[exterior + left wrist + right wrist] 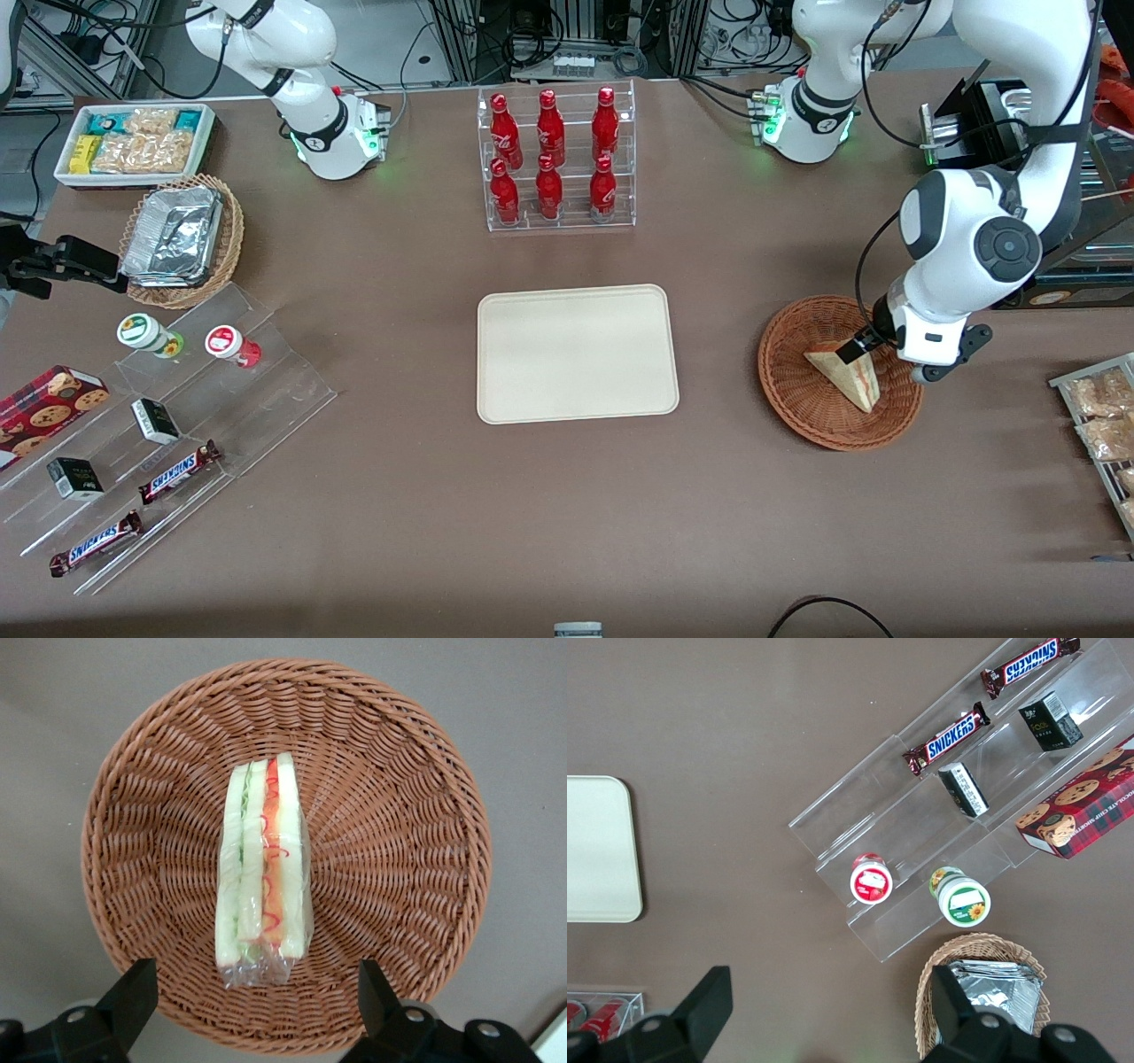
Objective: Place sandwich from basket to tray
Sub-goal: 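Lower the left gripper and grasp the wrapped sandwich in the basket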
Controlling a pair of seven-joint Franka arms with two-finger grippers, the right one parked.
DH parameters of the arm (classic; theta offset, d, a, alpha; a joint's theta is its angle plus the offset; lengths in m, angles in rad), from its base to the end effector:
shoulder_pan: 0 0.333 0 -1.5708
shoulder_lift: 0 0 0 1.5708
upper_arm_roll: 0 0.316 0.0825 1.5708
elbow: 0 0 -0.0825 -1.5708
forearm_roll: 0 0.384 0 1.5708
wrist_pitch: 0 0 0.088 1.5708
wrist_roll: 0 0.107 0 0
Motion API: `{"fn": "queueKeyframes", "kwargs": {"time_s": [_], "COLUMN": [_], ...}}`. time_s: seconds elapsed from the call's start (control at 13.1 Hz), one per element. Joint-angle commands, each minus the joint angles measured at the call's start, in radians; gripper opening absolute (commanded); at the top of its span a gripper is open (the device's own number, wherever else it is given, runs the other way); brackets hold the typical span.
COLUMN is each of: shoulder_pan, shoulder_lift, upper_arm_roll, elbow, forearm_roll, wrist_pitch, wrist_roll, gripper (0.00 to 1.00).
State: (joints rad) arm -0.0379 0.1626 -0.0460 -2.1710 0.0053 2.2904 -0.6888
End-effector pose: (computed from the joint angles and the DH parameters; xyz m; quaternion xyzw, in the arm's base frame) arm 0.5486 -0.0458 0.3152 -0.9549 -0.2963 0.0206 0.0065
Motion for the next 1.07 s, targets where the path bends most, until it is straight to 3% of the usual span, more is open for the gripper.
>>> {"fn": "queueKeyframes", "kwargs": {"time_s": [0.0,0.53,0.61,0.69,0.76,0.84,0.99], "shoulder_pan": [0.004,0.006,0.006,0.006,0.006,0.006,0.004], "shoulder_lift": [0.038,0.101,0.101,0.1,0.098,0.094,0.08], "upper_arm_roll": [-0.003,0.017,0.017,0.018,0.02,0.02,0.02], "elbow": [-0.012,-0.033,-0.036,-0.039,-0.044,-0.044,-0.038], "forearm_roll": [0.001,0.002,0.002,0.002,0.002,0.002,0.002], "wrist_pitch": [0.064,0.145,0.146,0.146,0.144,0.139,0.12], "wrist_roll": [-0.018,-0.017,-0.017,-0.017,-0.017,-0.017,-0.021], "gripper": [1.0,0.98,0.8,0.44,0.19,0.05,0.0]}}
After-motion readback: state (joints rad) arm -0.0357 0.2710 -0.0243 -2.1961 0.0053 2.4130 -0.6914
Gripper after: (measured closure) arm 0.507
